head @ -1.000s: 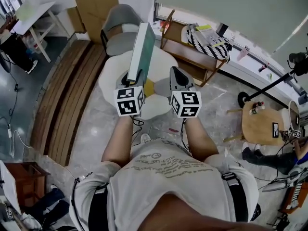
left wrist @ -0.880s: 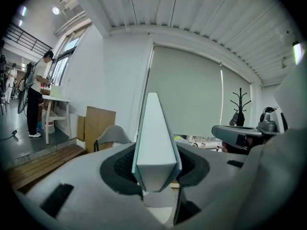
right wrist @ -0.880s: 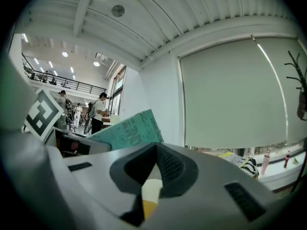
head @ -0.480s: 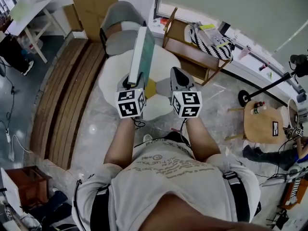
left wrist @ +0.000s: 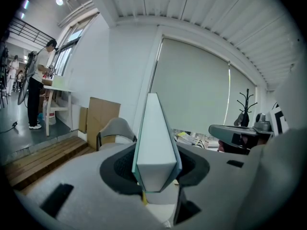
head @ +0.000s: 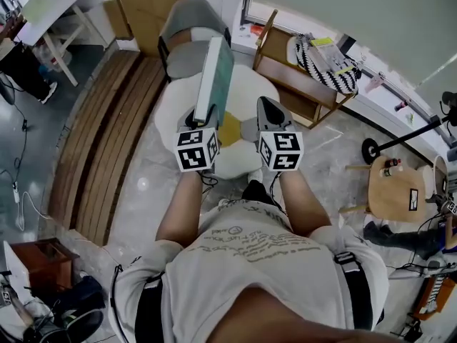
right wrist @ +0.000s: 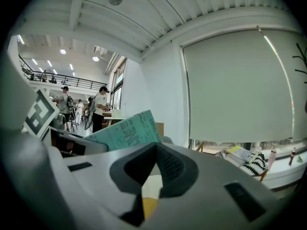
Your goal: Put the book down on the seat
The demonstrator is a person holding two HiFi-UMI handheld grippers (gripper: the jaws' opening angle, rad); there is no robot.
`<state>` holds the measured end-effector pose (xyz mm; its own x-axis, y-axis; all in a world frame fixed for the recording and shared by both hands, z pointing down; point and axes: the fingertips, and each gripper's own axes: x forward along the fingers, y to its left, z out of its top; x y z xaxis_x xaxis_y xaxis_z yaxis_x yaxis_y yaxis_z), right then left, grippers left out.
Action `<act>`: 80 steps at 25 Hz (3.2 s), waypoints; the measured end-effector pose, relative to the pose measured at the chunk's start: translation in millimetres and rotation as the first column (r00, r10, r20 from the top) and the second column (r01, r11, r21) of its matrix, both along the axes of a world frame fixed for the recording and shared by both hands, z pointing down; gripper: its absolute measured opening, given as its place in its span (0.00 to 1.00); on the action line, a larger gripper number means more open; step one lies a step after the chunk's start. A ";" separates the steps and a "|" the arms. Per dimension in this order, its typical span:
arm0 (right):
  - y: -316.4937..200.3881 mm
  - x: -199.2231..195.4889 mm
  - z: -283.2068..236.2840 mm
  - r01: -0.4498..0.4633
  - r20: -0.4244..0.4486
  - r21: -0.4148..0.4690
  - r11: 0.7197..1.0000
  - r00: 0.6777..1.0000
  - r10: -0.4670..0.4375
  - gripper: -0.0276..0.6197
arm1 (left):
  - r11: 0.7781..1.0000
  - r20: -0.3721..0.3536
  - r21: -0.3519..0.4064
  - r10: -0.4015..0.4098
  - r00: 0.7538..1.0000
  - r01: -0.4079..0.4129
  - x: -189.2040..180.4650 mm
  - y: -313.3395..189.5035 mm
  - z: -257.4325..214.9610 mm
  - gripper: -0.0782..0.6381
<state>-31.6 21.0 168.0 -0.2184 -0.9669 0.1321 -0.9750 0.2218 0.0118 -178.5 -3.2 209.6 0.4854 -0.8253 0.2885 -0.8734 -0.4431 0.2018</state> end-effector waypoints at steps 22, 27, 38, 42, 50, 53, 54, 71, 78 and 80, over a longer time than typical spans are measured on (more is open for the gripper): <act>-111.0 91.5 13.4 0.023 0.055 -0.031 0.999 0.998 -0.022 0.09 | 0.999 0.057 -0.035 0.011 0.998 -0.009 95.7 -104.7 7.5 0.35; -144.3 124.6 15.4 0.060 0.075 -0.033 0.998 0.996 -0.058 0.09 | 0.999 0.064 -0.042 -0.026 0.998 0.029 125.8 -131.0 8.6 0.35; -179.9 169.0 31.6 0.157 0.101 -0.065 0.985 0.984 -0.150 0.09 | 0.985 0.051 -0.119 -0.119 0.992 0.125 164.2 -150.4 33.3 0.35; -177.3 180.9 44.8 0.143 0.137 -0.085 0.986 0.982 -0.131 0.09 | 0.980 0.077 -0.157 -0.109 0.991 0.120 170.1 -149.9 46.8 0.35; -179.1 208.4 66.6 0.088 0.192 -0.127 0.988 0.979 -0.063 0.09 | 0.979 0.125 -0.192 -0.045 0.991 0.069 192.4 -154.3 60.6 0.35; -186.2 211.0 68.0 0.084 0.186 -0.127 0.988 0.981 -0.060 0.09 | 0.979 0.127 -0.194 -0.031 0.991 0.055 198.2 -163.8 63.6 0.35; -188.9 211.3 68.3 0.084 0.181 -0.125 0.989 0.982 -0.060 0.09 | 0.979 0.127 -0.196 -0.028 0.992 0.052 199.0 -166.9 65.0 0.35; -208.2 196.8 127.1 0.047 0.101 -0.285 0.957 0.995 -0.019 0.09 | 0.881 -0.208 -0.473 -0.122 0.970 0.009 173.4 -185.0 151.9 0.35; -202.0 179.9 182.6 0.060 0.065 -0.400 0.915 0.997 -0.038 0.09 | 0.818 -0.302 -0.575 -0.186 0.935 -0.023 161.8 -168.8 216.6 0.35; -195.1 178.3 203.4 0.064 0.052 -0.434 0.899 0.998 -0.046 0.09 | 0.785 -0.332 -0.618 -0.222 0.917 -0.034 161.4 -155.7 244.5 0.35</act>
<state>146.7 -174.1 371.4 -0.2836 -0.8013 0.5268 -0.9587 0.2495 -0.1366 -17.1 -158.8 454.1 0.5875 -0.5894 0.5545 -0.7055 -0.0373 0.7078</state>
